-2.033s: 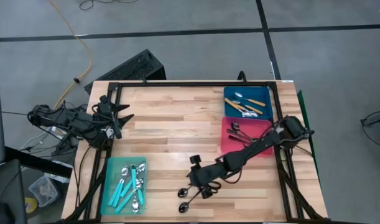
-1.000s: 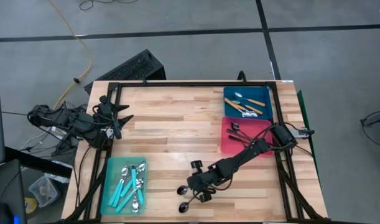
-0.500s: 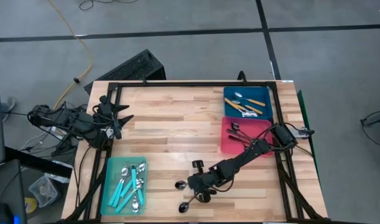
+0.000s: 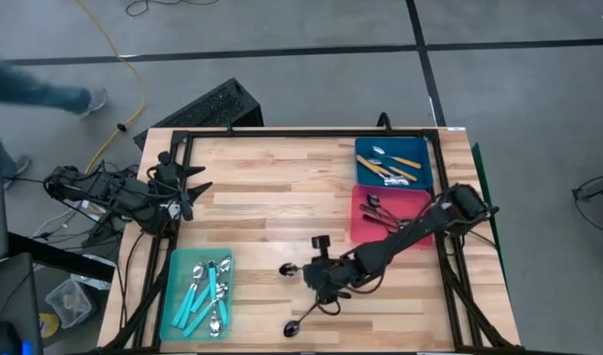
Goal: Sort silverware by color (type)
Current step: Put the black spoon into the red bin
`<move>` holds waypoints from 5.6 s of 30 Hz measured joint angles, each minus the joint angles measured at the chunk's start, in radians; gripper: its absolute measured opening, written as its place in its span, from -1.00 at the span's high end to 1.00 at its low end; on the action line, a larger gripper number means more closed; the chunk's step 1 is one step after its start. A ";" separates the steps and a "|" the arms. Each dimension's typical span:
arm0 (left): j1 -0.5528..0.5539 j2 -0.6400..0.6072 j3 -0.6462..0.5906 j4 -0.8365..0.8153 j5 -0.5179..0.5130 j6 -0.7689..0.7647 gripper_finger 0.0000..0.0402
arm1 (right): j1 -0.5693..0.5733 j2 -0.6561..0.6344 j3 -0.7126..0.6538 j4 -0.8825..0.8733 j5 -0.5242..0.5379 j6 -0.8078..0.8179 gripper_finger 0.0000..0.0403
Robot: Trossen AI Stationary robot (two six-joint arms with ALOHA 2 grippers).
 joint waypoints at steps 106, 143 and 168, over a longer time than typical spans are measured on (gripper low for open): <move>0.000 0.000 -0.001 0.000 0.000 0.000 -0.06 | -0.343 -0.761 -0.601 -0.400 -0.113 0.362 0.17; 0.000 0.000 -0.001 0.000 0.000 0.000 -0.06 | -0.198 -0.436 -0.350 0.562 -0.312 -0.097 0.05; 0.000 0.000 -0.001 -0.007 0.000 0.000 -0.06 | -0.045 -0.003 0.084 0.227 -0.337 -0.143 -0.10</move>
